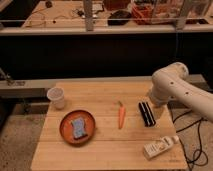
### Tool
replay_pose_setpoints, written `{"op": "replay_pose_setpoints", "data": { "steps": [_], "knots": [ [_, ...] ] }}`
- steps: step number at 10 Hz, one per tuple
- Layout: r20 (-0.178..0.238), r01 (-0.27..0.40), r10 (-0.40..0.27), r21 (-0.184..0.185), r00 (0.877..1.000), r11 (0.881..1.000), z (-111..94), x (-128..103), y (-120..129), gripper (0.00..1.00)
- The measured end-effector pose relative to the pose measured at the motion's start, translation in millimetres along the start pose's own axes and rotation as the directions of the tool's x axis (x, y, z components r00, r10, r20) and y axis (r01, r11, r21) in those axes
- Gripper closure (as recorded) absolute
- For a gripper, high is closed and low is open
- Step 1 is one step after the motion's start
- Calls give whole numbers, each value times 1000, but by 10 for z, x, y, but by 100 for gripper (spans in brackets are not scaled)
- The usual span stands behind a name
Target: Place the eraser in the ceramic cup
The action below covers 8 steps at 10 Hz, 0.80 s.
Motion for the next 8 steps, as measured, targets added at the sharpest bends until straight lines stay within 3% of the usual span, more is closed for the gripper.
{"op": "replay_pose_setpoints", "data": {
  "steps": [8],
  "knots": [
    [6, 115, -115, 5, 993, 993, 190, -73, -76, 20]
  ]
}}
